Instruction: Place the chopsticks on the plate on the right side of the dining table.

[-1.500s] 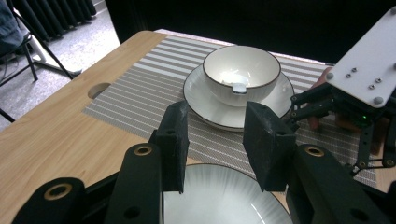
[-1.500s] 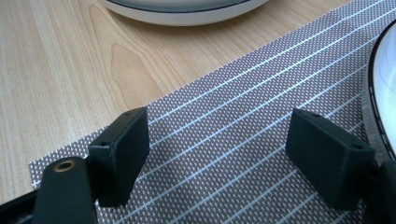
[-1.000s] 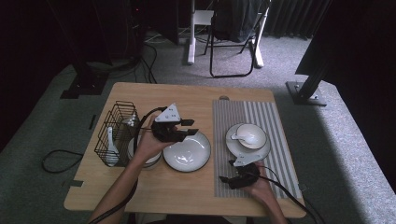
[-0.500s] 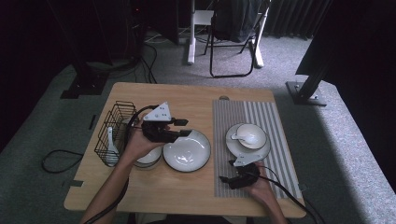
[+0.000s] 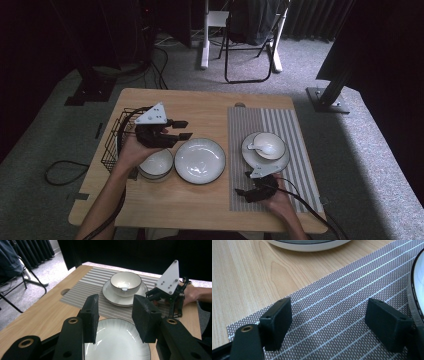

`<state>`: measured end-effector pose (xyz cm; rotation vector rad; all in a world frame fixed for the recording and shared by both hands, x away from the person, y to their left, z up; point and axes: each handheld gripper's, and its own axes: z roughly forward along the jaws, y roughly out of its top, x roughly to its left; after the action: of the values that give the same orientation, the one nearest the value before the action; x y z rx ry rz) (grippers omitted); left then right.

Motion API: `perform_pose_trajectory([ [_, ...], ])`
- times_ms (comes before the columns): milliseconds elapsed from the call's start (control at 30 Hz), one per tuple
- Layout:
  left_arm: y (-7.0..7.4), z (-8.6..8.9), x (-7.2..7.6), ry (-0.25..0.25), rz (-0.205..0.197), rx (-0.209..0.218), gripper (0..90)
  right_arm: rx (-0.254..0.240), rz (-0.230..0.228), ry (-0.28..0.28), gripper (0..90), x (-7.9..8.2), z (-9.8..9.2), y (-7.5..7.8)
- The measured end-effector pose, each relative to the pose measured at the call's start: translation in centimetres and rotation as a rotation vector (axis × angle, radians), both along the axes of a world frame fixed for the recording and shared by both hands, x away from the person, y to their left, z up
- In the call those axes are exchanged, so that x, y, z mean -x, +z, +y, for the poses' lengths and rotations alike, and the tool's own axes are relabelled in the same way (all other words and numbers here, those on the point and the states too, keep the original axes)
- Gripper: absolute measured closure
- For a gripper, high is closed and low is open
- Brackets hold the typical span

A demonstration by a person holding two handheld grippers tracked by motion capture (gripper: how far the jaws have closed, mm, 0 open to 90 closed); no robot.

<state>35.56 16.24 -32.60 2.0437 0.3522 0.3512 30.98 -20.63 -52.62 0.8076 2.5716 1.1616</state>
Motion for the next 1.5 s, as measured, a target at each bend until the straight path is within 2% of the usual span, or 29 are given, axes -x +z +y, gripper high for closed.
perform_pose_trajectory([
  [267, 1.1, 1.6, 0.0, 0.041, -0.027, -0.009, 57.8, 0.000, 0.000, 0.000, 21.2, 0.0, 0.0, 0.0],
  [467, 1.6, 3.9, 0.0, 0.099, -0.039, -0.005, 57.9, 0.000, -0.001, 0.000, 21.2, 0.0, 0.0, 0.0],
  [667, 1.2, 5.1, -0.1, 0.133, -0.029, -0.028, 57.9, 0.000, -0.001, 0.001, 21.3, 0.0, 0.0, 0.0],
  [1100, 0.7, 7.7, -0.1, 0.208, -0.027, -0.029, 58.6, 0.001, -0.001, 0.000, 21.2, 0.0, 0.0, 0.0],
  [1500, 0.3, 9.7, 0.0, 0.275, -0.030, -0.023, 64.1, -0.001, 0.000, 0.001, 21.2, 0.0, 0.0, 0.0],
])
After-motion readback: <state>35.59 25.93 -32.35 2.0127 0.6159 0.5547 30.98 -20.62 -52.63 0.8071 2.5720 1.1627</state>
